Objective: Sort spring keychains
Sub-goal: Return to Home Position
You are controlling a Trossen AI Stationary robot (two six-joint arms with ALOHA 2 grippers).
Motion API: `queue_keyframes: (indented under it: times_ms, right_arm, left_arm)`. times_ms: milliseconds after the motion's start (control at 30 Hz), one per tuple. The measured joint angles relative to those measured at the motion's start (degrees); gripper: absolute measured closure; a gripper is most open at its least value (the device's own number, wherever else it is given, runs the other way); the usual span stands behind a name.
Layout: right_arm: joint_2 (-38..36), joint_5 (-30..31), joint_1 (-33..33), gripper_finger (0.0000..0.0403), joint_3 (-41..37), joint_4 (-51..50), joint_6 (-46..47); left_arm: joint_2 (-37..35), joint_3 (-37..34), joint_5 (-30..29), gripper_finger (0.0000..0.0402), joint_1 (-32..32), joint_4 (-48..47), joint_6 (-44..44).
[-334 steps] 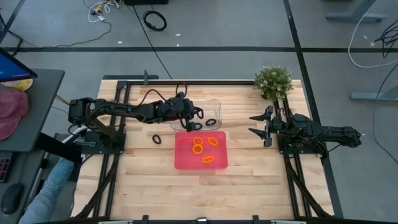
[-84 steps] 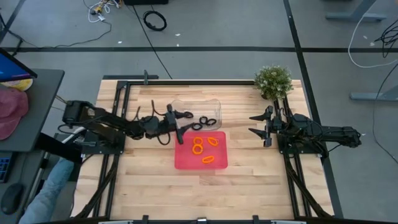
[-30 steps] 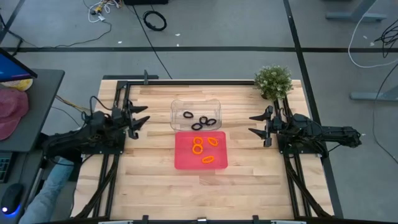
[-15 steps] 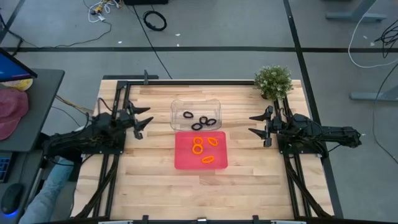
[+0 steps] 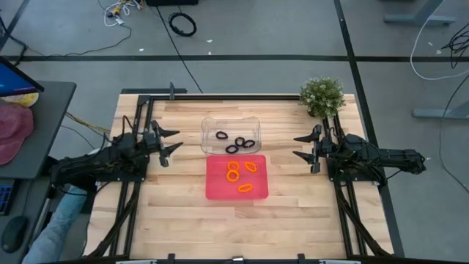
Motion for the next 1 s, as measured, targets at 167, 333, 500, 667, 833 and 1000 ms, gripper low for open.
queue_keyframes:
  times_ms: [167,333,500,667,833,1000]
  right_arm:
    - [-0.01,-0.02,0.01,0.0156,0.0,0.0,0.0]
    - [-0.01,0.0,0.01,0.0156,0.0,0.0,0.0]
    - [-0.01,0.0,0.0,0.0156,0.0,0.0,0.0]
    - [-0.01,-0.02,0.01,0.0156,0.0,0.0,0.01]
    - [-0.01,0.0,0.02,0.0156,0.0,0.0,0.0]
    - [-0.01,0.0,-0.01,0.0156,0.0,0.0,0.02]
  left_arm:
    - [0.02,0.02,-0.05,0.0179,0.0,-0.77,-2.23]
    - [0.02,-0.04,-1.26,0.0179,0.02,0.18,-2.93]
    - [0.02,-0.04,-1.61,0.0179,0.02,0.71,-2.97]
    - [0.02,-0.04,-1.59,0.0179,0.02,1.03,-3.0]
    - [0.01,-0.04,-1.6,0.0179,-0.2,1.04,-3.02]
    - [-0.46,-0.04,-1.68,0.0179,-6.11,1.52,-3.04]
